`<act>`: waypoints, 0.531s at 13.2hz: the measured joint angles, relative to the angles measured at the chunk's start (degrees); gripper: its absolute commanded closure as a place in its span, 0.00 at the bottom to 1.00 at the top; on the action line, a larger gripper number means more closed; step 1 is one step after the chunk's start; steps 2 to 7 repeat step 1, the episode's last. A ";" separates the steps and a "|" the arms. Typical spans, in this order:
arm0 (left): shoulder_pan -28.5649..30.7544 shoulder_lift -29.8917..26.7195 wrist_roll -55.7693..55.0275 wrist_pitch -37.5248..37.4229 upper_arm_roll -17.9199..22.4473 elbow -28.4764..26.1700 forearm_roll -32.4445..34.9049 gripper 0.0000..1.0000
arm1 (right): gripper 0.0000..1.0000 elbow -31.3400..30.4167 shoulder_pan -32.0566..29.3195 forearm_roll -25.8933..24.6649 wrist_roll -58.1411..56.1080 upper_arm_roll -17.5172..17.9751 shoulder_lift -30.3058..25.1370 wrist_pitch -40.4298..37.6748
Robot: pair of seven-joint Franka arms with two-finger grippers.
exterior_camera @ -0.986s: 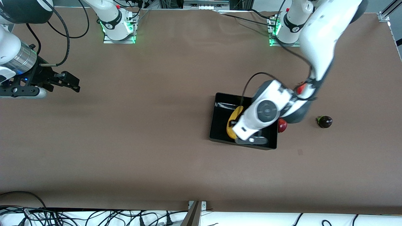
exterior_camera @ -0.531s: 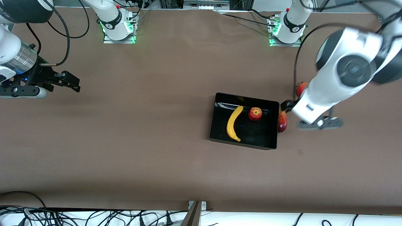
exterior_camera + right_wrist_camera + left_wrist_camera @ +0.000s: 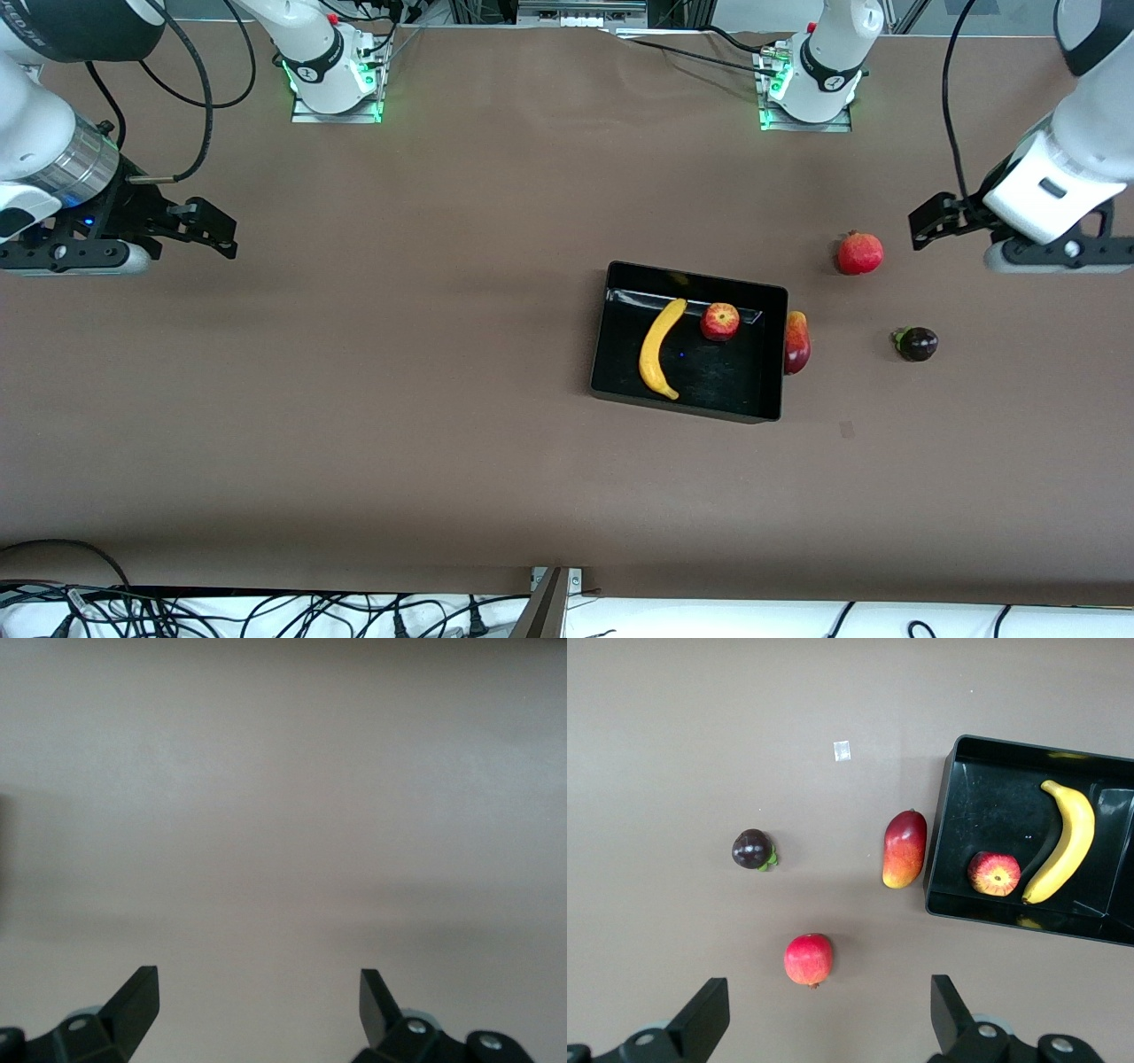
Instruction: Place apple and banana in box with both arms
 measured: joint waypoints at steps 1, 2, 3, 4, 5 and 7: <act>-0.04 -0.75 -0.01 0.55 0.00 -1.35 -0.74 0.00 | 0.00 0.00 0.00 -0.02 0.00 -0.01 0.00 0.01; -0.04 -0.75 -0.01 0.55 0.00 -1.35 -0.74 0.00 | 0.00 0.00 0.00 -0.02 0.00 -0.01 0.00 0.01; -0.04 -0.75 -0.01 0.55 0.00 -1.35 -0.74 0.00 | 0.00 0.00 0.00 -0.02 0.00 -0.01 0.00 0.01; -0.04 -0.75 -0.01 0.55 0.00 -1.35 -0.74 0.00 | 0.00 0.00 0.00 -0.02 0.00 -0.01 0.00 0.01; -0.04 -0.75 -0.01 0.55 0.00 -1.35 -0.74 0.00 | 0.00 0.00 0.00 -0.02 0.00 -0.01 0.00 0.01; -0.04 -0.75 -0.01 0.55 0.00 -1.35 -0.74 0.00 | 0.00 0.00 0.00 -0.02 0.00 -0.01 0.00 0.01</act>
